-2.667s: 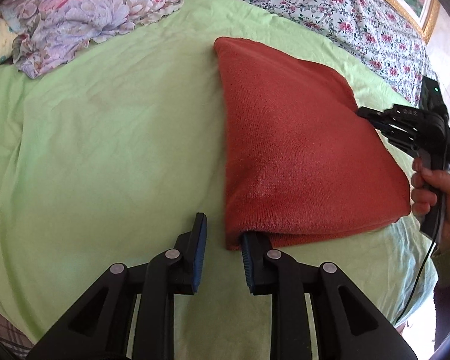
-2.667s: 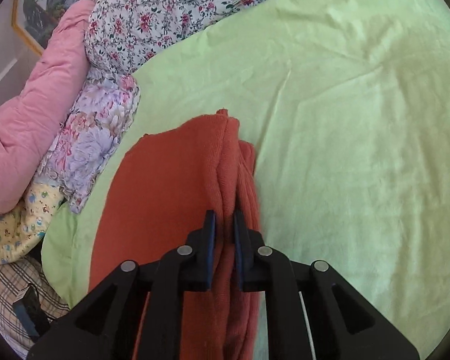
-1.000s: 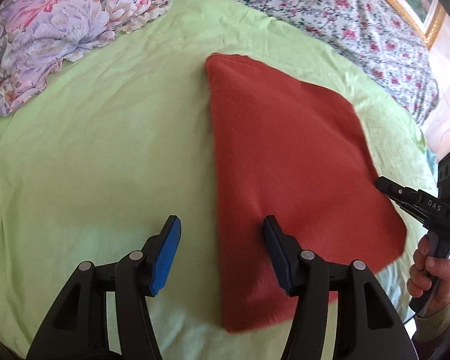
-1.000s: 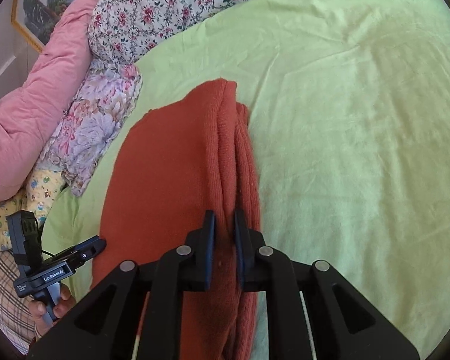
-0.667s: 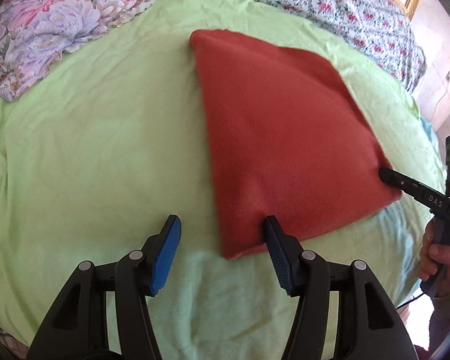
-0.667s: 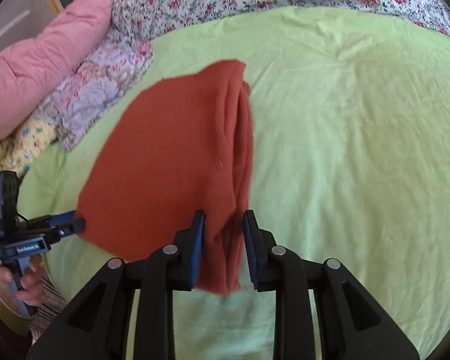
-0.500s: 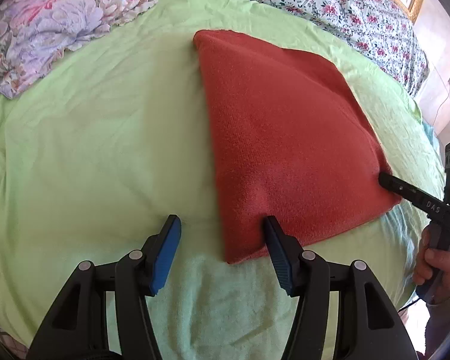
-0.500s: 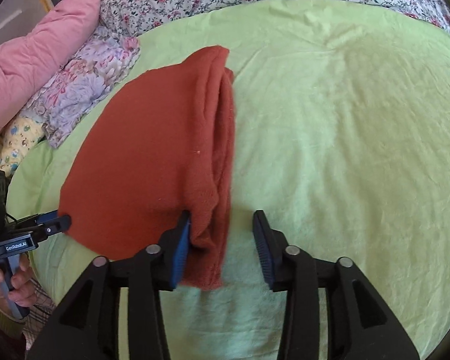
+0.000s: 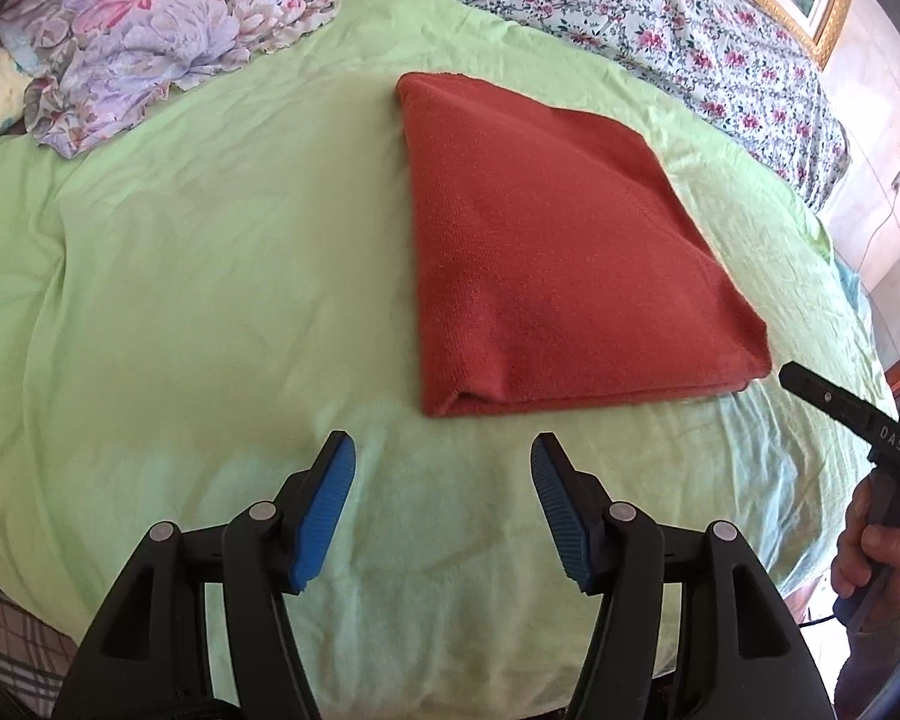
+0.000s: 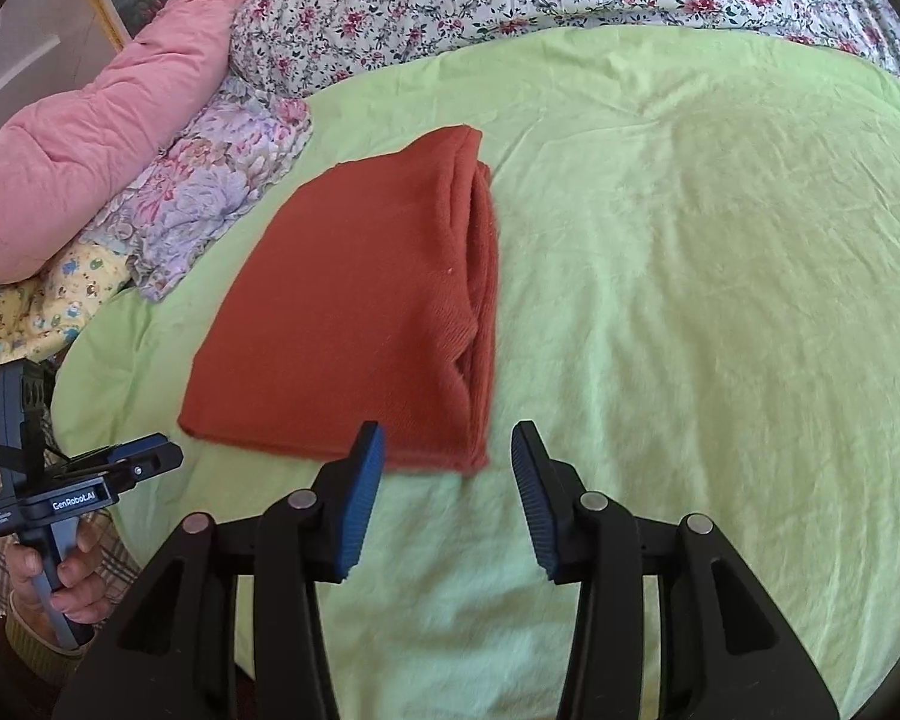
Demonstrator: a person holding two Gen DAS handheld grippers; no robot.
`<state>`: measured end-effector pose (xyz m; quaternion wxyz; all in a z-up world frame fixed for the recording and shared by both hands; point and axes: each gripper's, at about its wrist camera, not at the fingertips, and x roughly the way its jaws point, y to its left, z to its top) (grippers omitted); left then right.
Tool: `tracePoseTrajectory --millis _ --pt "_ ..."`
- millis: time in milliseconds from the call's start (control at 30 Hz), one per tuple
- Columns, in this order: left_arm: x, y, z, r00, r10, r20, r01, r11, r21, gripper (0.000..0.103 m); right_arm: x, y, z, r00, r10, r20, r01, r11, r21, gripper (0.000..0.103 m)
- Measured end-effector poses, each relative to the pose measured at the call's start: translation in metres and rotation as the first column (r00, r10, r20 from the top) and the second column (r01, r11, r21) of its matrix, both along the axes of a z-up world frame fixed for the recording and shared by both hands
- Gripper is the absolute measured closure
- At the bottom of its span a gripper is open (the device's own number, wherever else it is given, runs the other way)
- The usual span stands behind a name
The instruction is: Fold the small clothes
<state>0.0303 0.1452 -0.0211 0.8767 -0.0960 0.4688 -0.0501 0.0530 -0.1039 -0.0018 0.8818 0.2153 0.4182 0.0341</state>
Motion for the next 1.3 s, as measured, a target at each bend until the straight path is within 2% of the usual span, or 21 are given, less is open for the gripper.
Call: tracePoseTrajectory --millis 133,333,533,867,1300 --pt "-0.01 -0.006 0.002 1.0 -0.014 0.01 0.014 1.0 0.004 0.036 -0.014 0.008 0.002 1.0 0.01 0.007 -0.011 1.0 0.005 0.052" --pt "-0.02 -0.013 0.002 0.999 -0.054 0.0 0.054 0.998 -0.04 0.032 -0.028 0.018 -0.001 1.0 0.022 0.001 -0.022 0.999 0.032 0.045" --pt "-0.033 -0.023 -0.001 0.997 -0.08 0.01 0.08 0.997 0.015 0.029 -0.037 0.03 -0.007 0.999 0.048 -0.015 -0.048 0.998 0.033 0.038" --pt "-0.031 -0.017 -0.004 1.0 -0.027 -0.008 0.028 0.995 0.097 0.022 -0.038 0.038 -0.008 0.998 0.068 -0.017 -0.067 0.997 0.04 0.032" --pt "-0.016 -0.009 0.009 1.0 0.012 0.019 -0.015 0.988 0.151 0.021 -0.021 0.04 -0.003 0.995 0.097 -0.014 -0.096 0.994 0.056 0.027"
